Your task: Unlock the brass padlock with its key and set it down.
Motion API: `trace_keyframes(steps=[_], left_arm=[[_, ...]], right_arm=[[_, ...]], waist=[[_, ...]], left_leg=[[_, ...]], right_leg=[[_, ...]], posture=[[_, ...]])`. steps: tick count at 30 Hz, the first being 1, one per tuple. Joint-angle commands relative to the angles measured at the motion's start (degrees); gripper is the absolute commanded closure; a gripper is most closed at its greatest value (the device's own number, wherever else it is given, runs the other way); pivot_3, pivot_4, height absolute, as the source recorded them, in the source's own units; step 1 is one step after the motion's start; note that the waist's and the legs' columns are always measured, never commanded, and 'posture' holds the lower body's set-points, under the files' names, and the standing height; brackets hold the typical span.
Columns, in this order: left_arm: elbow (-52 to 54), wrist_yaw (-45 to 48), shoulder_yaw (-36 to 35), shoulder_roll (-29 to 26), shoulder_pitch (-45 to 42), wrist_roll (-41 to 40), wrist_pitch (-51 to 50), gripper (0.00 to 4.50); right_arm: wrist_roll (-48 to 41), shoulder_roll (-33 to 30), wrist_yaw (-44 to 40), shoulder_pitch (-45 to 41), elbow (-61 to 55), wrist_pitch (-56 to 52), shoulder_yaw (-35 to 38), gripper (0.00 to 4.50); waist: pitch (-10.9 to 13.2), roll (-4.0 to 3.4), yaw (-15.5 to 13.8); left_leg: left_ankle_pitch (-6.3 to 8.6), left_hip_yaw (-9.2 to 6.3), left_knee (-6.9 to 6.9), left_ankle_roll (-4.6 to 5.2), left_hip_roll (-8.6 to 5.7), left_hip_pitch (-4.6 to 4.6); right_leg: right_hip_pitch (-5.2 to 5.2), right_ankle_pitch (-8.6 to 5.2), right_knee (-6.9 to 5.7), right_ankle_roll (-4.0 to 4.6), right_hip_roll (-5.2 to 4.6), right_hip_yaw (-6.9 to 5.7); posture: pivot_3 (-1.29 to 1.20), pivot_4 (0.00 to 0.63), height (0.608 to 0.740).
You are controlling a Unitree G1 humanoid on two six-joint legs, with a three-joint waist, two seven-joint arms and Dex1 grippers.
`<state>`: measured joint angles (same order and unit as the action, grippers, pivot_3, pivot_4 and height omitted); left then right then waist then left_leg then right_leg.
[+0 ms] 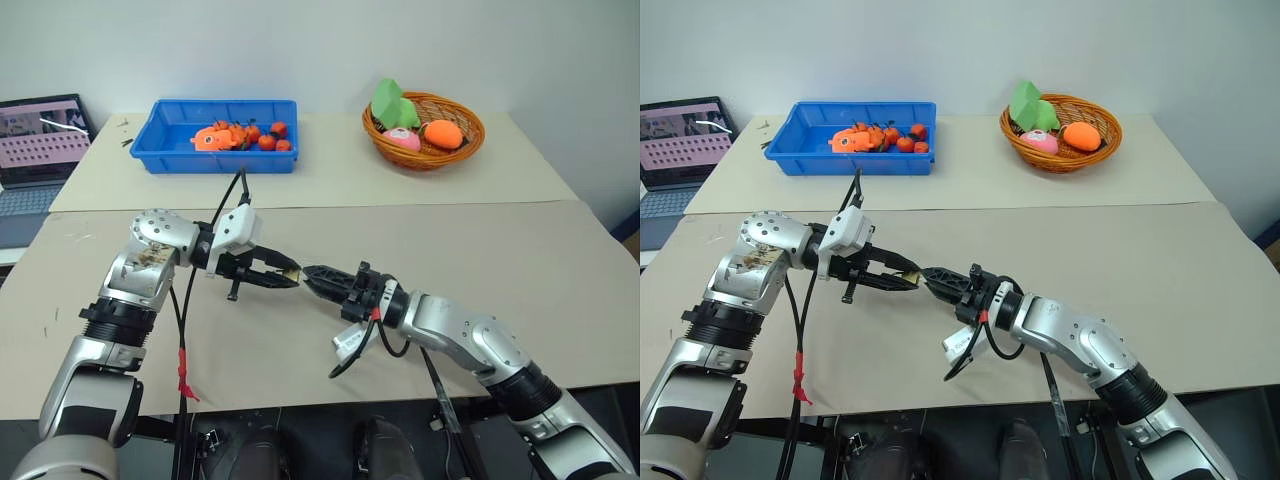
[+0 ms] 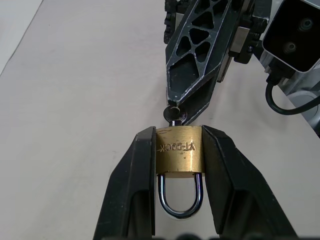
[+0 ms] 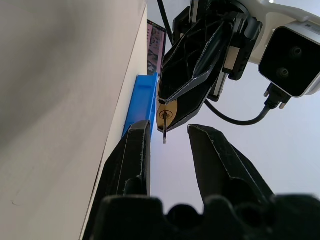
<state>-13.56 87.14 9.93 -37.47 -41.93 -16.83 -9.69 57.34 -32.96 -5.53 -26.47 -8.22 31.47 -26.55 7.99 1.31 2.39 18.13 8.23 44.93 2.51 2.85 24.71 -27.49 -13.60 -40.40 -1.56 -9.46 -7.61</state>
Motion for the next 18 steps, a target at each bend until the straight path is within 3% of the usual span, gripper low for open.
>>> trace_keyframes(steps=[1, 4, 9, 10, 18], left_arm=[[0.9, -0.2, -1.1, -0.1, -1.4, -0.6, 0.5, 3.67], [0.9, -0.2, -1.1, 0.0, -1.3, -0.6, 0.5, 3.67], [1.0, -0.3, -1.1, 0.0, -1.3, -0.7, 0.4, 3.67], [1.0, -0.4, -1.1, 0.0, -1.3, -0.7, 0.4, 3.67], [0.9, -0.6, -1.1, 0.1, -1.3, -0.7, 0.5, 3.67]], right_arm=[[-0.7, 0.1, -0.1, -0.2, -2.4, 0.6, 1.4, 2.93], [-0.9, 0.1, -0.3, -0.2, -2.3, 0.7, 1.4, 2.93], [-0.9, 0.1, -0.5, -0.1, -2.4, 0.8, 1.4, 4.33], [-0.9, 0.2, -0.5, -0.1, -2.4, 0.8, 1.4, 4.42], [-1.4, 0.4, -0.9, -0.2, -2.1, 1.1, 1.4, 4.42]], waist=[[0.0, 0.00, 0.0], [0.0, 0.00, 0.0], [0.0, 0.00, 0.0], [0.0, 0.00, 0.0], [0.0, 0.00, 0.0]], left_leg=[[0.00, 0.00, 0.00, 0.00, 0.00, 0.00], [0.00, 0.00, 0.00, 0.00, 0.00, 0.00], [0.00, 0.00, 0.00, 0.00, 0.00, 0.00], [0.00, 0.00, 0.00, 0.00, 0.00, 0.00], [0.00, 0.00, 0.00, 0.00, 0.00, 0.00]], right_leg=[[0.00, 0.00, 0.00, 0.00, 0.00, 0.00], [0.00, 0.00, 0.00, 0.00, 0.00, 0.00], [0.00, 0.00, 0.00, 0.00, 0.00, 0.00], [0.00, 0.00, 0.00, 0.00, 0.00, 0.00], [0.00, 0.00, 0.00, 0.00, 0.00, 0.00]], posture=[[0.00, 0.150, 0.676], [0.00, 0.150, 0.676], [0.00, 0.150, 0.676], [0.00, 0.150, 0.676], [0.00, 0.150, 0.676]])
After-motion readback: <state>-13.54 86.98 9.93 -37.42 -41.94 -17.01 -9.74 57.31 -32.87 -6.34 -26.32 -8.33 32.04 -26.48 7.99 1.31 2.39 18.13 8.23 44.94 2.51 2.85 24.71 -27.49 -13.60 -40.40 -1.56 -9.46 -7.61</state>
